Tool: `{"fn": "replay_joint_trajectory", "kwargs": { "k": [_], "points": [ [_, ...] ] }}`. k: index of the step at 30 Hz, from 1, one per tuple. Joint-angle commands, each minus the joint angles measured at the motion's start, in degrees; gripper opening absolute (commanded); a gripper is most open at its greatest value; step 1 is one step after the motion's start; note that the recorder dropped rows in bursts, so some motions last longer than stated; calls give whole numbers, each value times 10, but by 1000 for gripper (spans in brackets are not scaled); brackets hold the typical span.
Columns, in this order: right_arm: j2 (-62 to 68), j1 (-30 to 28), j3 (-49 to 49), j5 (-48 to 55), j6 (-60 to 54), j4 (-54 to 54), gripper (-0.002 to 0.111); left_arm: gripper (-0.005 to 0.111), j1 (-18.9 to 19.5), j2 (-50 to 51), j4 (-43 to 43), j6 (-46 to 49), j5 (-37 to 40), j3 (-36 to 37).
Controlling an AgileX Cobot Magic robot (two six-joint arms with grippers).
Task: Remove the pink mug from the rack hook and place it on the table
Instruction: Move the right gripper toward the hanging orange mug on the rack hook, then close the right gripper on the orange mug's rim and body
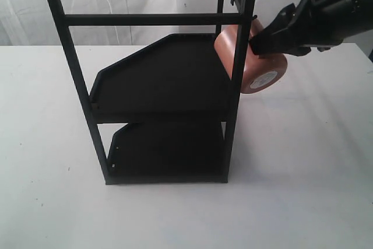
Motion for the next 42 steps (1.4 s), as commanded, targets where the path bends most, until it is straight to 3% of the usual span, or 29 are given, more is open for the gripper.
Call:
{"fn": "replay_joint_trajectory", "kwargs": {
  "k": [1,15,17,24,42],
  "points": [
    [8,0,4,-27,-6,24,37,0,2,-2,-2,-6,-2,0],
    [48,0,4,-55,-6,49,36,0,2,-2,-2,-6,-2,0],
    [48,0,4,-67,-6,49,31,0,2,-2,-2,-6,-2,0],
    [48,0,4,-61,-2,49,0,0,2,-2,-2,-6,-2,0],
    [-8,0,3,-38,-2,49,0,0,2,-2,-2,-6,-2,0]
  ]
}}
